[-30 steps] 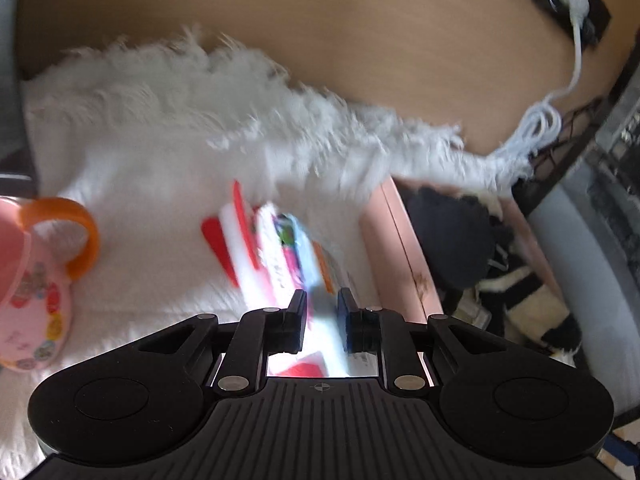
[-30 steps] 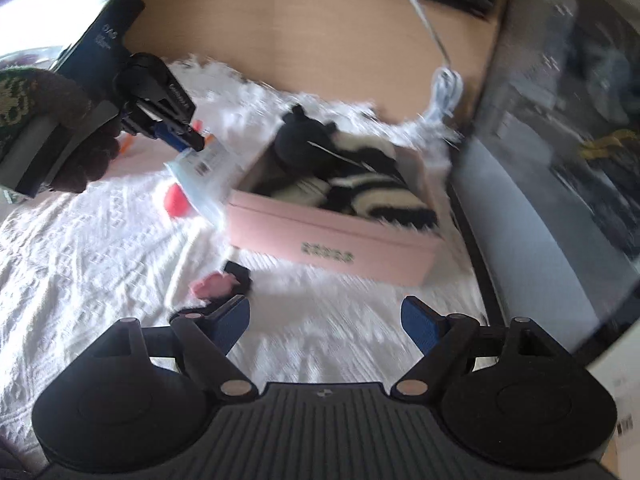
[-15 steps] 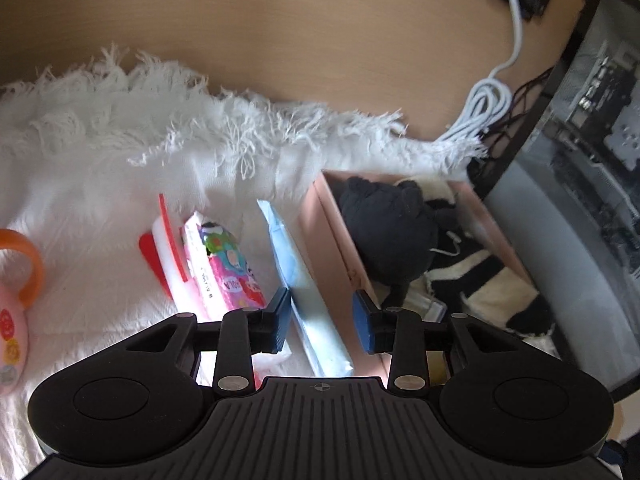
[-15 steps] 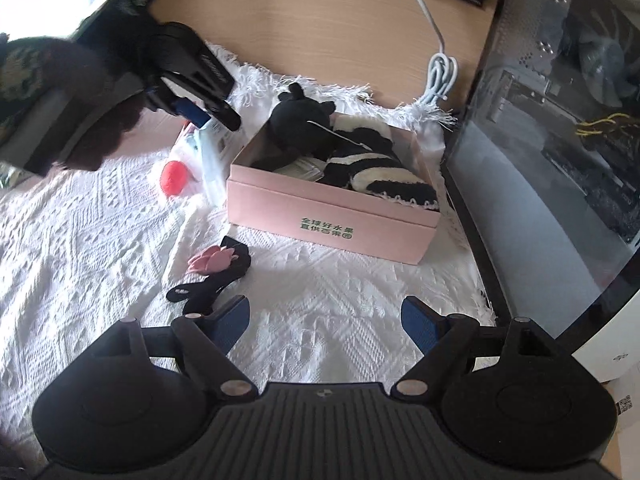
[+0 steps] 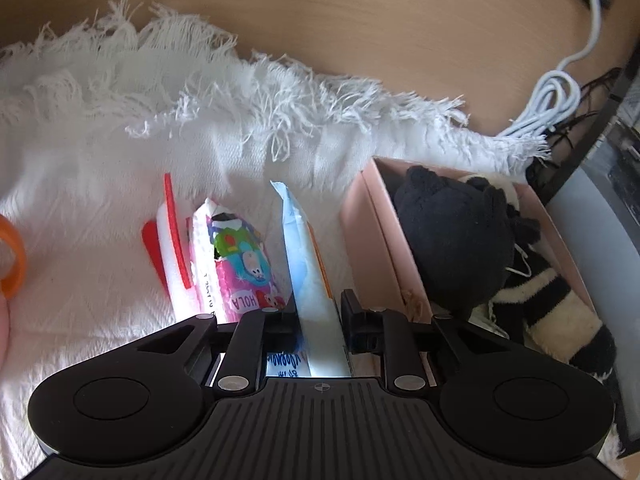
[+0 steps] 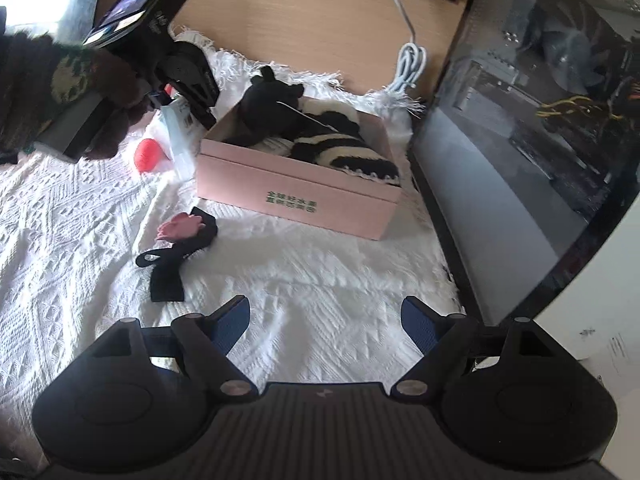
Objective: Organize soft objects
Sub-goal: 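Grasp the blue-and-white wipes pack with the left gripper, then carry the wipes pack into the pink box with the left gripper while the right gripper grasps the hair tie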
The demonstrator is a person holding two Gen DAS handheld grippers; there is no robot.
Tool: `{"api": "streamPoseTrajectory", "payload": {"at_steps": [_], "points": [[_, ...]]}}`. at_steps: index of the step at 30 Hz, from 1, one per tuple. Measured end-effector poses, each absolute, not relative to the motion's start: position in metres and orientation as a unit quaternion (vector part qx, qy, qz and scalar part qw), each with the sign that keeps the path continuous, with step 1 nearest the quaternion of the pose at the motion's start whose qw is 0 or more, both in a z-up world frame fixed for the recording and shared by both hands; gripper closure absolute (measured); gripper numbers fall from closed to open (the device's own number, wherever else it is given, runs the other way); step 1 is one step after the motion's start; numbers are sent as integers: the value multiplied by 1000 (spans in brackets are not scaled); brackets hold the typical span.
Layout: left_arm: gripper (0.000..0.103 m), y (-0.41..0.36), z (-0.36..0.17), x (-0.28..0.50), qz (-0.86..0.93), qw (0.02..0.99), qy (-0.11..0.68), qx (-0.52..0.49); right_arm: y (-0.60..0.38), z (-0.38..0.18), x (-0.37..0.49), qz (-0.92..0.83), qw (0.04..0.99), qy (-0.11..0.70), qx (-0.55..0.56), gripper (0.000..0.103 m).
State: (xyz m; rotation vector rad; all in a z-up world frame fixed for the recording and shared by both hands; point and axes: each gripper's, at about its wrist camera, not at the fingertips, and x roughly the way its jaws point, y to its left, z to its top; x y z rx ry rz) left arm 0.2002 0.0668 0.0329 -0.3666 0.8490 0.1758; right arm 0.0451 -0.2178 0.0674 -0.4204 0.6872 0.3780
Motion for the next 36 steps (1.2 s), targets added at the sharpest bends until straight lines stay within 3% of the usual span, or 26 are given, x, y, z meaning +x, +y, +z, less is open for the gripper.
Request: {"api": "streamPoseTrajectory", "payload": {"at_steps": [13, 21, 28, 36], "points": [[86, 58, 61, 88, 26, 916, 362, -173, -195, 73, 47, 245, 896, 316, -196, 20], [86, 50, 70, 1, 36, 910, 389, -140, -162, 66, 35, 301, 875, 329, -189, 20], [82, 51, 54, 2, 49, 913, 361, -182, -148, 49, 32, 311, 860, 345, -209, 20], [79, 41, 43, 22, 53, 930, 329, -156, -155, 45, 29, 295, 861, 357, -211, 20]]}}
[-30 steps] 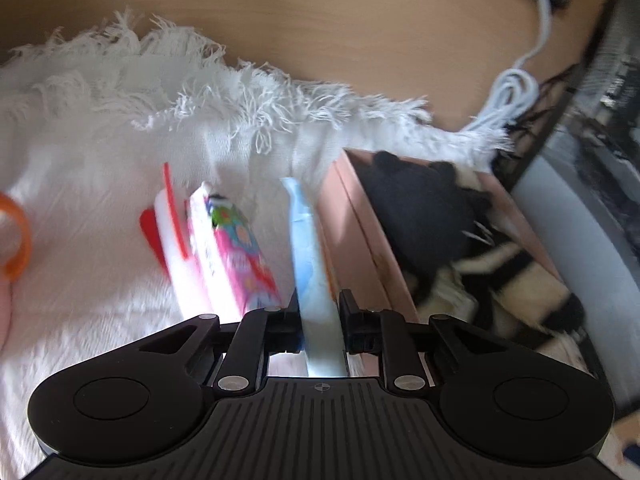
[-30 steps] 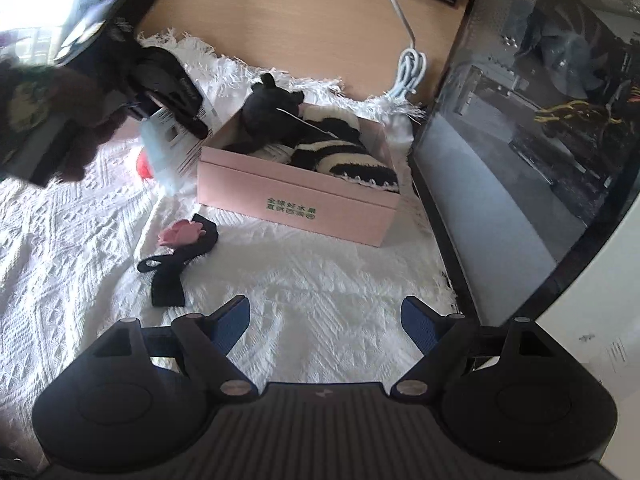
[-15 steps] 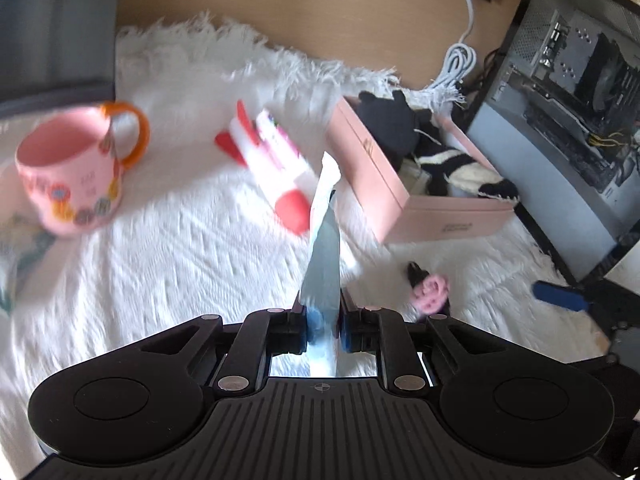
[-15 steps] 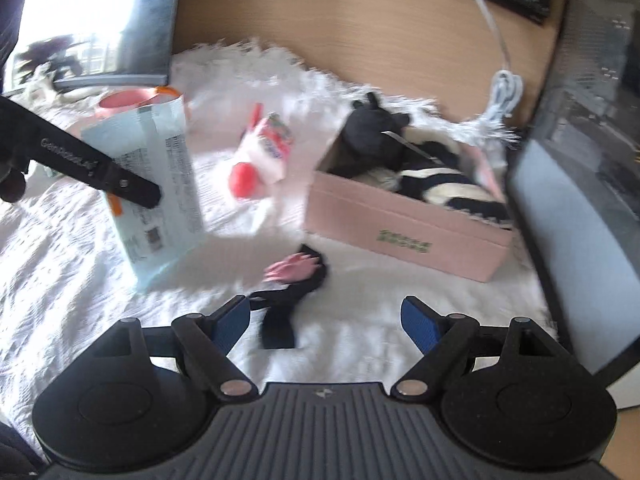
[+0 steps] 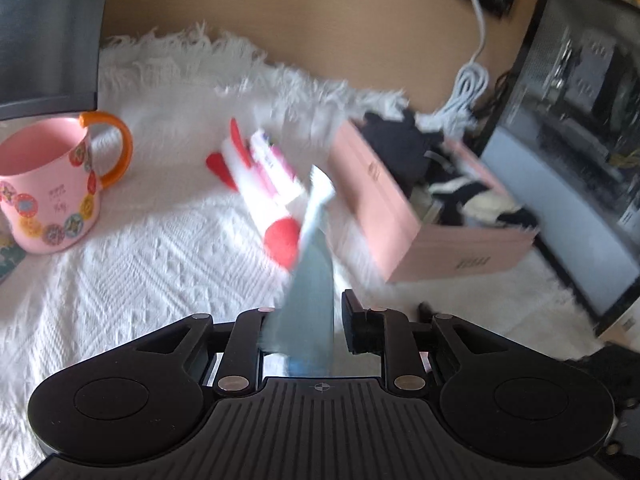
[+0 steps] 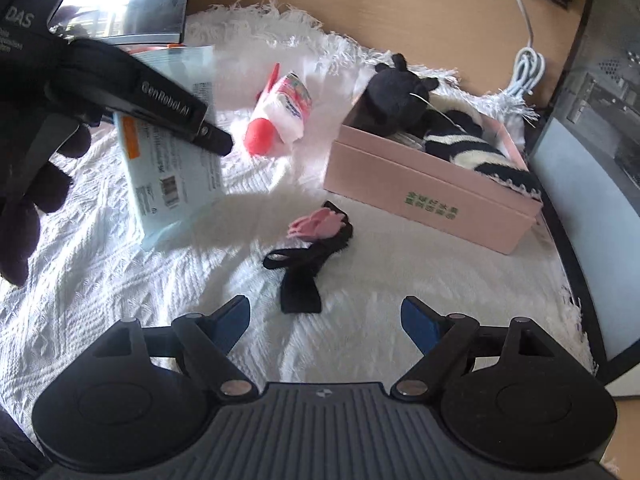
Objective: Organize soft objects
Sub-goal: 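Carry the wipes pack into the pink box with the left gripper while the right gripper grasps the hair tie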
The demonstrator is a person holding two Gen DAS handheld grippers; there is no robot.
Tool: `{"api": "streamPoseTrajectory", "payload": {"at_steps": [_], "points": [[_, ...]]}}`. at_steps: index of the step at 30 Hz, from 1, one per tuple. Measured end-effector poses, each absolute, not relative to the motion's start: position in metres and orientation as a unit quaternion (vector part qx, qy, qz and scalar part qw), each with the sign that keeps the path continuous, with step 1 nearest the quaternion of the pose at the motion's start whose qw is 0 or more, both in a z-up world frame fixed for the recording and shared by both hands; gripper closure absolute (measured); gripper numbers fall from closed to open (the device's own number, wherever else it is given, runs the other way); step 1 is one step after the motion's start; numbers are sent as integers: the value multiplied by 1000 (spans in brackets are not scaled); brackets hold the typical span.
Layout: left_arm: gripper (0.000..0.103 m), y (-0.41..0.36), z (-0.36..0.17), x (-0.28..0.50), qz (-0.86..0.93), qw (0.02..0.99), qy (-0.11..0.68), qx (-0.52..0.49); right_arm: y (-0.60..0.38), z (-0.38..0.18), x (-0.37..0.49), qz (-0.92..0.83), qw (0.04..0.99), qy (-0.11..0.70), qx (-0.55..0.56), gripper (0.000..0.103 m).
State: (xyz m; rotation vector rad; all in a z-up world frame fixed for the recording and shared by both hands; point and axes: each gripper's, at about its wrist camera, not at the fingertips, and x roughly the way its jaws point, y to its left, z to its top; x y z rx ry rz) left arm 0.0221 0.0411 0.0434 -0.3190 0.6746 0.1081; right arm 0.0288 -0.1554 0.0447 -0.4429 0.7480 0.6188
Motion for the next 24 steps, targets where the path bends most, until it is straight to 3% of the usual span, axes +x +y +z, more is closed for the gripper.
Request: {"api": "streamPoseTrajectory", "payload": {"at_steps": [10, 15, 18, 19, 21, 23, 24], "points": [[80, 37, 29, 18, 54, 917, 365, -152, -156, 46, 35, 296, 866, 355, -189, 20], [81, 39, 37, -3, 49, 926, 344, -148, -143, 45, 51, 317, 866, 358, -146, 21], [83, 37, 38, -13, 49, 929, 338, -140, -136, 33, 70, 308, 864, 382, -116, 35], [83, 37, 36, -15, 49, 928, 340, -142, -133, 29, 76, 304, 863, 388, -113, 46], [83, 38, 34, -16, 51, 926, 343, -149, -129, 25, 85, 302, 861, 393, -116, 54], [84, 40, 35, -17, 54, 925, 343, -156, -128, 28, 83, 300, 861, 390, -129, 74], [84, 40, 35, -18, 53, 925, 342, -158, -128, 30, 82, 303, 858, 390, -140, 79]]}}
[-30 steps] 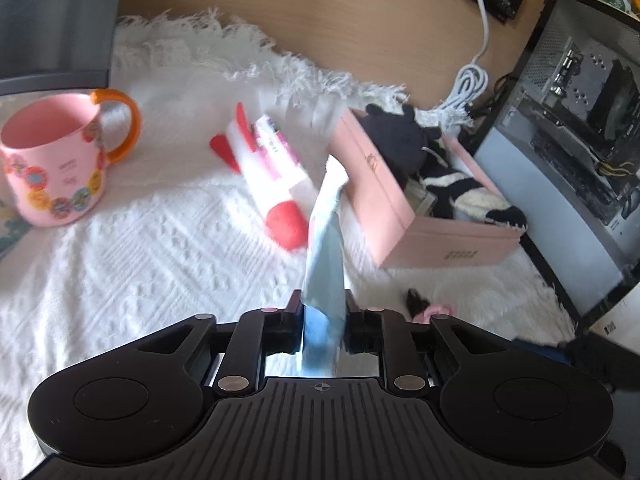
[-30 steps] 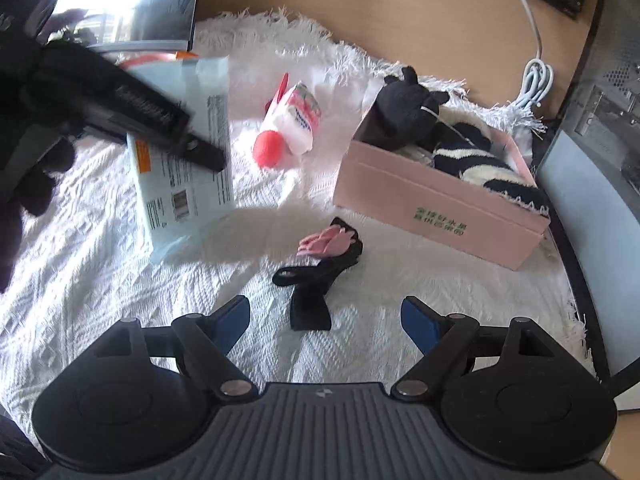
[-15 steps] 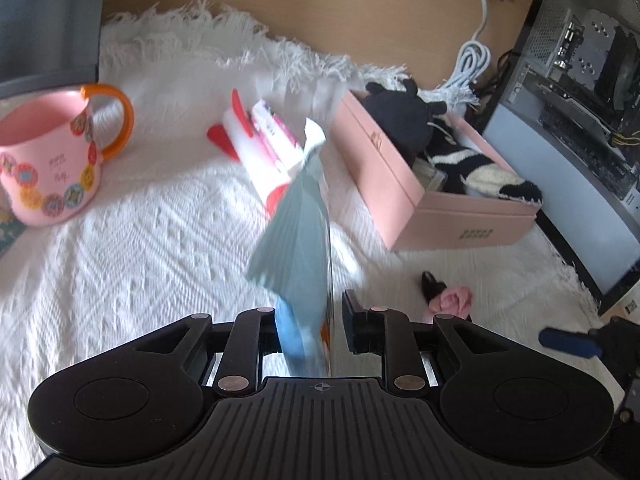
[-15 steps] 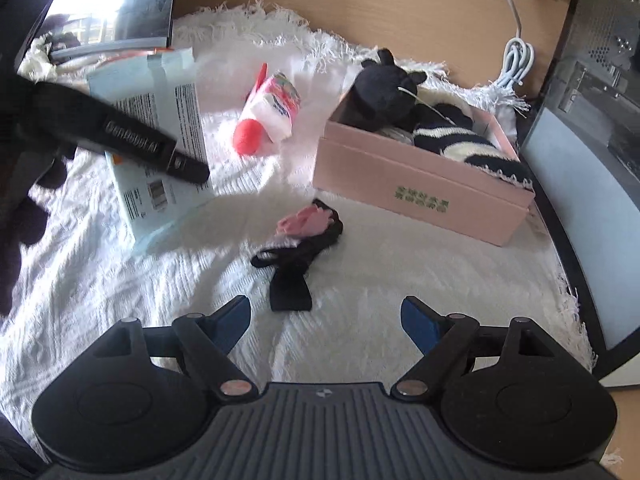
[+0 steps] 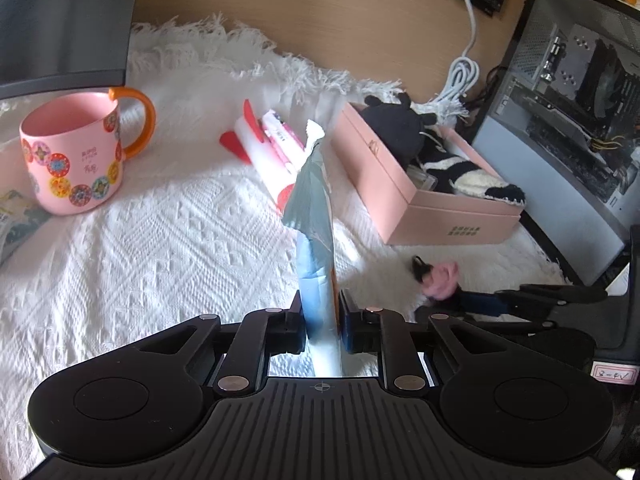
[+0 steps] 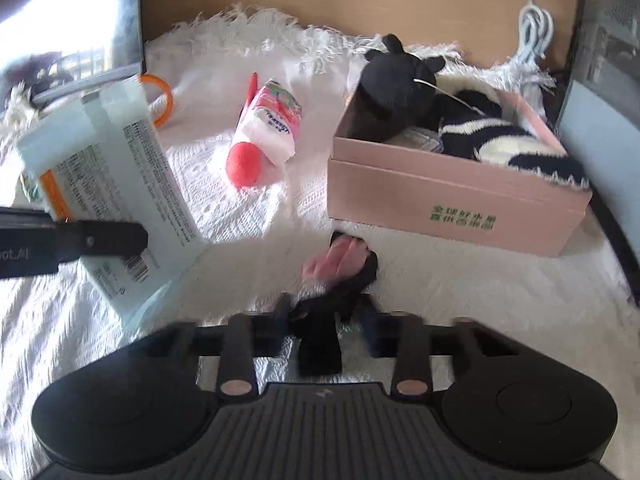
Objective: Organize soft objects
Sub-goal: 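Carry the wipes pack into the pink box with the left gripper while the right gripper grasps the hair tie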
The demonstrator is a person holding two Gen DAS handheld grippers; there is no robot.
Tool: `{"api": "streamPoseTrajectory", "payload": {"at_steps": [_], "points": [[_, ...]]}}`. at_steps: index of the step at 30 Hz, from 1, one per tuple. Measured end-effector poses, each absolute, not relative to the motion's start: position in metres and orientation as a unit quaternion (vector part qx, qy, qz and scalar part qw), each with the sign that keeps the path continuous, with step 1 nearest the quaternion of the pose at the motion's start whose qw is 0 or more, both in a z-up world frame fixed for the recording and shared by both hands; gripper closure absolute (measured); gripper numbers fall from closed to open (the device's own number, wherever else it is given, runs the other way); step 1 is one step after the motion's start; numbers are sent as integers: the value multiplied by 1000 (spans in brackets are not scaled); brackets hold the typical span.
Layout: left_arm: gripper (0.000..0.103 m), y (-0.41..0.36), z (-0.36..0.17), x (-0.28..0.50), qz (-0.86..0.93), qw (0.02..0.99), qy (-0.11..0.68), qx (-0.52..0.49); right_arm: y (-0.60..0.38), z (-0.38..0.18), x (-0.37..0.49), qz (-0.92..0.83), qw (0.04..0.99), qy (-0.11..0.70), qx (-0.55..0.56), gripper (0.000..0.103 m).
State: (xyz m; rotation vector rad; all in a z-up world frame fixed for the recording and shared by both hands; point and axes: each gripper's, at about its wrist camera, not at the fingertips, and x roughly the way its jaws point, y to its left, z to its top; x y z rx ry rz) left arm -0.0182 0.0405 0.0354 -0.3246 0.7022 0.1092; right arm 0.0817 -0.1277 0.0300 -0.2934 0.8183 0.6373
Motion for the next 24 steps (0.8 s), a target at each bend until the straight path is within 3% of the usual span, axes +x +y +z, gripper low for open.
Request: {"api": "streamPoseTrajectory", "payload": {"at_steps": [5, 24], "points": [[85, 37, 37, -19, 45, 930, 335, -144, -137, 43, 71, 308, 852, 391, -162, 92], [86, 16, 54, -17, -10, 946, 308, -97, -193, 73, 52, 260, 875, 381, -148, 93]]}}
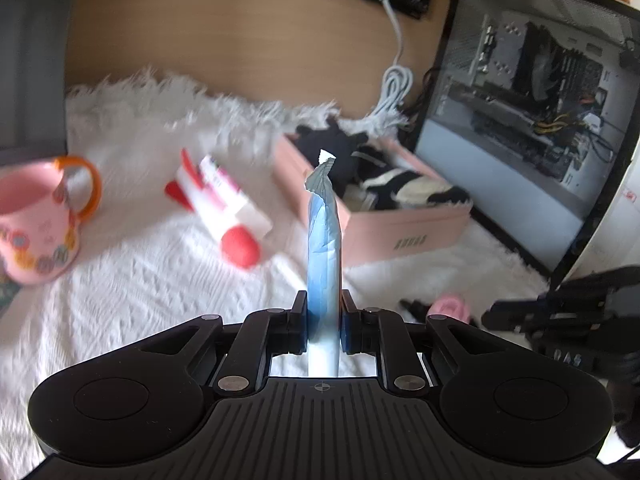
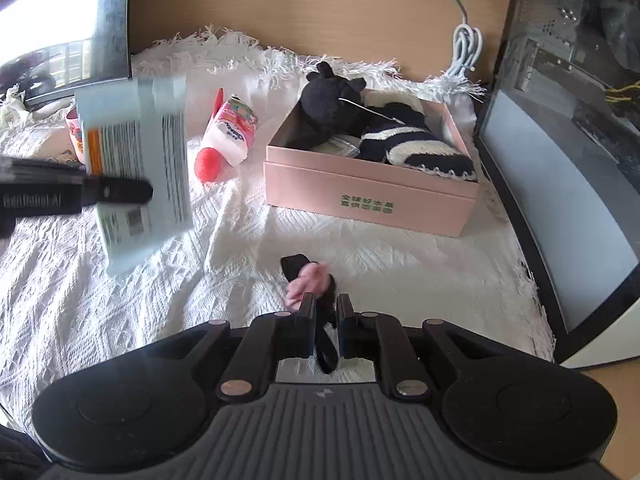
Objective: Organize soft objects
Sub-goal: 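Carry the wipes pack into the pink box with the left gripper while the right gripper grasps the hair tie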
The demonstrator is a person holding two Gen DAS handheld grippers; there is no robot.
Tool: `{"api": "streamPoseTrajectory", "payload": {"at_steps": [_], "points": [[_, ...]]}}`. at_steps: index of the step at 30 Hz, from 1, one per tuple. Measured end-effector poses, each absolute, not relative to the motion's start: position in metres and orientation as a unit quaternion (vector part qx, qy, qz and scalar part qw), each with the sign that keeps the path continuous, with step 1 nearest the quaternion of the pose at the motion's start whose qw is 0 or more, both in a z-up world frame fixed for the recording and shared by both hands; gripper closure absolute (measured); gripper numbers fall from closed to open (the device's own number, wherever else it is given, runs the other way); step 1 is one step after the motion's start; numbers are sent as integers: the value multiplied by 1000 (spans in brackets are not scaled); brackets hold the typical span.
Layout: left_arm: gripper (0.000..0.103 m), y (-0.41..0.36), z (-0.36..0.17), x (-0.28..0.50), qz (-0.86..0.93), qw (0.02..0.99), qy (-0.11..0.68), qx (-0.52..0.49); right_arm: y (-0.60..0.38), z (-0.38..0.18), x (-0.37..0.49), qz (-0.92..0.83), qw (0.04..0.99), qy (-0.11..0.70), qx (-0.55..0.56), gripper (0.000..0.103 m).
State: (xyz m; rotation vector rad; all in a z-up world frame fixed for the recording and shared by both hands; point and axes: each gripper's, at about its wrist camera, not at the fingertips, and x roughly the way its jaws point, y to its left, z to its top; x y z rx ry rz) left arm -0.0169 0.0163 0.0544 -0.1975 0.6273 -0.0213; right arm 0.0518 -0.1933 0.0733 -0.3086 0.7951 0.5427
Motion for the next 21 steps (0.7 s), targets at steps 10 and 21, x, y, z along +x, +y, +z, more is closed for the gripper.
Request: {"api": "streamPoseTrajectory", "payload": {"at_steps": [10, 21], "points": [[86, 10, 129, 39, -69, 965, 239, -77, -221, 96, 51, 234, 901, 344, -121, 93], [80, 26, 131, 178, -70, 932, 303, -185, -241, 91, 50, 255, 900, 339, -104, 56]]}}
